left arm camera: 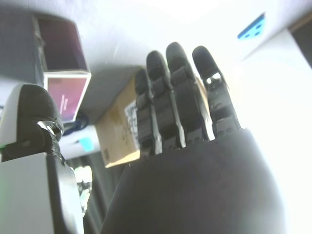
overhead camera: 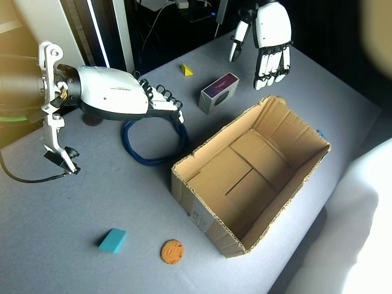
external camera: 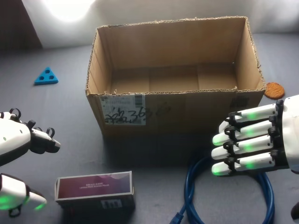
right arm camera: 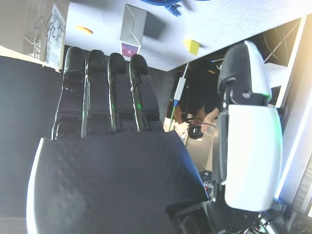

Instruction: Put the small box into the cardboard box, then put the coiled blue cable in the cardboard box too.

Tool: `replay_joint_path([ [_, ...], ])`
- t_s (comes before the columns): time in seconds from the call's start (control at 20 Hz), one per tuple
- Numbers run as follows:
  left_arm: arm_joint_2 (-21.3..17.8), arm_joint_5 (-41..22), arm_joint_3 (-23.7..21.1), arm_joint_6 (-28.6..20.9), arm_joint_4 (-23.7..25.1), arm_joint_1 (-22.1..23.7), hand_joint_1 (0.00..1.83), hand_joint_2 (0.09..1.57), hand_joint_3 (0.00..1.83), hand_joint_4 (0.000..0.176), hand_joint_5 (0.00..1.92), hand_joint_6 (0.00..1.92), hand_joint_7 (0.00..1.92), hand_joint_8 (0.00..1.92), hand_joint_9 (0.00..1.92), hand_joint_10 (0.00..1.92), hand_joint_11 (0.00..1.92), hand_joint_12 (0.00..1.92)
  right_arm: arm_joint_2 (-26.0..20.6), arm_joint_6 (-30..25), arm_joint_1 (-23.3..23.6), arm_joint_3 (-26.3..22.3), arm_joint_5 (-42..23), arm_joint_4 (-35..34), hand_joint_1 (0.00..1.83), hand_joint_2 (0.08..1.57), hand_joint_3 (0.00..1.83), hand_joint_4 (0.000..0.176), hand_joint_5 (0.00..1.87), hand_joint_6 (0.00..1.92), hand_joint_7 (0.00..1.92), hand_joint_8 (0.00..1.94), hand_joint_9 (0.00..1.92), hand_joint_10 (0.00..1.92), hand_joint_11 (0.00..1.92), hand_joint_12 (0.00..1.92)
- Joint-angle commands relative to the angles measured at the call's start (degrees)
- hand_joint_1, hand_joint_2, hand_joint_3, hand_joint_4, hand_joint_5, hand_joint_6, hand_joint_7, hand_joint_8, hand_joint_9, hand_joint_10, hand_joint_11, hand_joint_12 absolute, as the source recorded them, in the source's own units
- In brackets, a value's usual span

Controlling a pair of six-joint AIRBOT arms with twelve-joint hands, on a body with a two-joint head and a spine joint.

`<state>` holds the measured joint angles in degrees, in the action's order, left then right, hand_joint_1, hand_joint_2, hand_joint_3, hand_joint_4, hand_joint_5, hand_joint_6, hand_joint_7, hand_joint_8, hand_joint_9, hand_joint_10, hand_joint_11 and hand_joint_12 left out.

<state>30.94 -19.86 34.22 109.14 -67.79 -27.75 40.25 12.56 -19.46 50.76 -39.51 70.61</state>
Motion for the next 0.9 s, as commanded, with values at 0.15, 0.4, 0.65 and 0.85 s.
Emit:
replay_joint_path([
  [0.15, 1.08, -4.8, 0.06, -0.18, 1.59, -0.02, 0.81, 1.01, 0.0, 0.0, 0.45, 0.0, 0.52, 0.01, 0.48, 0.01, 0.0, 0.89, -0.51, 0.0, 0.53, -0.04, -3.52, -2.59, 0.61, 0.98, 0.0, 0.0, 0.26, 0.01, 0.23, 0.01, 0.22, 0.0, 0.0, 0.68],
  [0.4, 2.28, -5.49, 0.13, -0.98, 1.79, -0.17, 0.77, 1.03, 0.0, 0.0, 0.44, 0.0, 0.52, 0.0, 0.47, 0.0, 0.0, 0.88, -0.5, 0.02, 0.52, -0.04, -3.52, -2.27, 0.61, 0.99, 0.0, 0.0, 0.26, 0.01, 0.22, 0.01, 0.21, 0.0, 0.0, 0.65],
  [0.65, 2.72, -5.25, -0.02, -2.68, 1.79, -0.33, 0.75, 1.03, 0.0, 0.0, 0.43, 0.0, 0.52, 0.0, 0.47, 0.0, 0.0, 0.89, -0.5, 0.1, 0.52, -0.04, -3.49, -2.19, 0.59, 1.01, 0.01, 0.0, 0.26, 0.0, 0.22, 0.0, 0.21, 0.0, 0.0, 0.64],
  [0.85, 2.71, -5.02, -0.95, -4.37, 3.17, -0.33, 0.75, 1.03, 0.0, 0.0, 0.43, 0.01, 0.52, 0.01, 0.46, 0.01, 0.0, 0.87, -0.49, 0.12, 0.52, -0.04, -3.47, -2.16, 0.6, 1.01, 0.0, 0.0, 0.28, 0.0, 0.23, 0.0, 0.21, 0.0, 0.0, 0.65],
])
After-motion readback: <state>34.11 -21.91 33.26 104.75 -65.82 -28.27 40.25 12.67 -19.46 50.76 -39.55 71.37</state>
